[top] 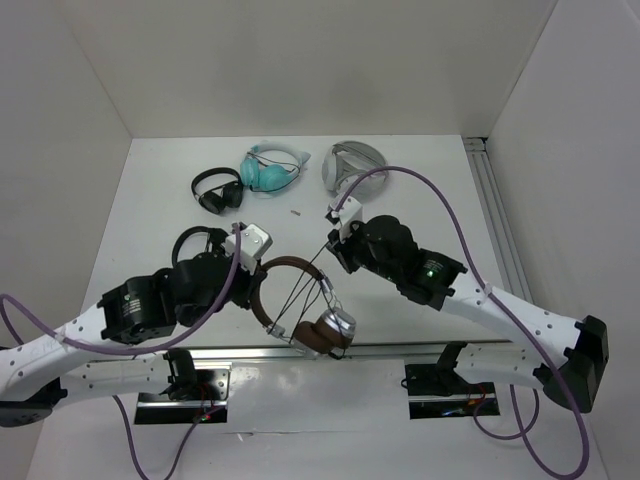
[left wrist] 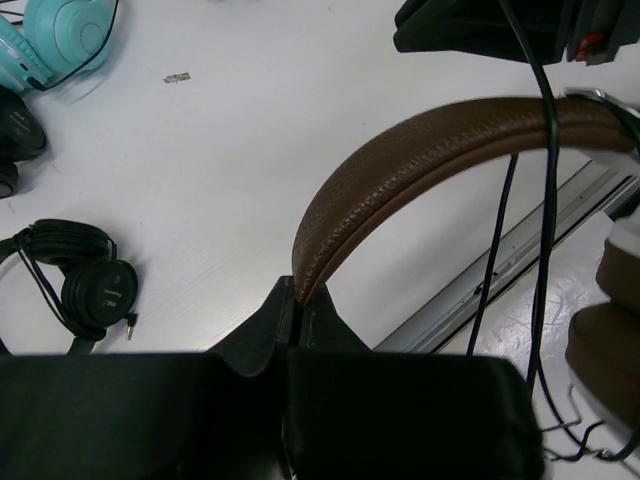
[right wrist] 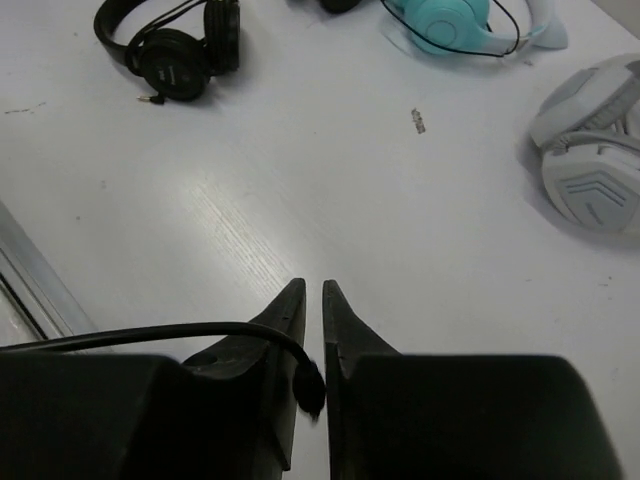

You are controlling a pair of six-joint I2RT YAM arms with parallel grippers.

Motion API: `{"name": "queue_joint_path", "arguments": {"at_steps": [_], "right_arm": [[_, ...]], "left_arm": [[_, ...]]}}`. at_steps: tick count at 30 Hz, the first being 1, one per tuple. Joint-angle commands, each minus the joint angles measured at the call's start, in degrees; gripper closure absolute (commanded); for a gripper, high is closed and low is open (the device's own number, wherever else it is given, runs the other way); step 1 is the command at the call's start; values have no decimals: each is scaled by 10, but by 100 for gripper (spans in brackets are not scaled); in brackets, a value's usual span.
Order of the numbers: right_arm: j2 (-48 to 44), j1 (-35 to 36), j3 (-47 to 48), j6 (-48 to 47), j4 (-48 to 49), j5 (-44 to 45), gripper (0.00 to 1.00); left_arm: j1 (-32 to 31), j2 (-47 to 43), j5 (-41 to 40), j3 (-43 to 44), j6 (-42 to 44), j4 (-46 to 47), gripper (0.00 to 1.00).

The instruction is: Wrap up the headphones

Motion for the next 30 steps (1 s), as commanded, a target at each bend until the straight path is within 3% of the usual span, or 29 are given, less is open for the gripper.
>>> {"name": "queue_joint_path", "arguments": {"at_steps": [1,4,7,11,19,23,26,30], "right_arm": [[1,-29,-15,10,64,-96,80],[13,-29,-42,22,115,-135,67],[36,-29,-53,27,130,-141,60],[49,-29,-90,46,185,-147,57],[48,-39,-134,64,202,-146,50],[3,-46,-168,87,210,-126,43],[-41,-52,-194,110,210,-106,19],[-90,-52,-213,153,175,-47,12]], "left_arm": [[-5,-32,-11,19,-12,16,100],[-5,-27,-31,41,-23,11,100],[-5,-20,-47,49,-29,5,100],[-5,-20,-53,56,-39,5,100],[-5,-20,-126,86,-58,-18,100],[-5,-7,-221,100,-107,-69,100],[-5,-1,-262,100,-151,-80,100],[-5,-1,-284,89,-200,-85,100]]}}
